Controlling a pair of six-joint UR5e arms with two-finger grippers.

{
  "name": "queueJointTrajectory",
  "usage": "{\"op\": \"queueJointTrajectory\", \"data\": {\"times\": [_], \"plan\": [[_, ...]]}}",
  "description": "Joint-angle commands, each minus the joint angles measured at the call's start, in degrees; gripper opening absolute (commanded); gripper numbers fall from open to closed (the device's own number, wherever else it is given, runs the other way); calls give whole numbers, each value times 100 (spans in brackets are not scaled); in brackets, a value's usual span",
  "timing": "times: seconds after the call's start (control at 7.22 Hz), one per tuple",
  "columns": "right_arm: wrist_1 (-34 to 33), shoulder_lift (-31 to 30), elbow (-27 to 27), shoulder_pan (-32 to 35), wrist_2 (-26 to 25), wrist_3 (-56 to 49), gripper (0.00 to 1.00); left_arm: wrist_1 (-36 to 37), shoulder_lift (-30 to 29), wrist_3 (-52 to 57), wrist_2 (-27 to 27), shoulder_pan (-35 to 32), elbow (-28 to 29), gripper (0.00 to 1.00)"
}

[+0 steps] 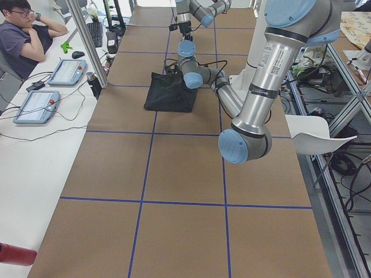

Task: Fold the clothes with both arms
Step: 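Lift the near edge with both grippers and carry it away from the robot, then lay the near edge over the far half with both grippers, folding the shirt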

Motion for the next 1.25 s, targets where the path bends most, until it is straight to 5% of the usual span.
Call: {"op": "queueJointTrajectory", "data": {"times": [0.0, 0.42, 0.69, 1.11], "plan": [[18, 597, -775, 245, -264, -24, 0, -73, -262, 303, 6, -363, 594, 0], [36, 1195, -1813, 422, -456, -445, 0, -457, -850, 314, 41, -434, 1700, 0], [727, 1513, -2744, 404, -800, -464, 0, -539, -1089, 305, 76, -434, 2143, 0], [835, 1566, -3011, 404, -993, -473, 0, -1055, -1185, 287, 94, -574, 2660, 0]]}}
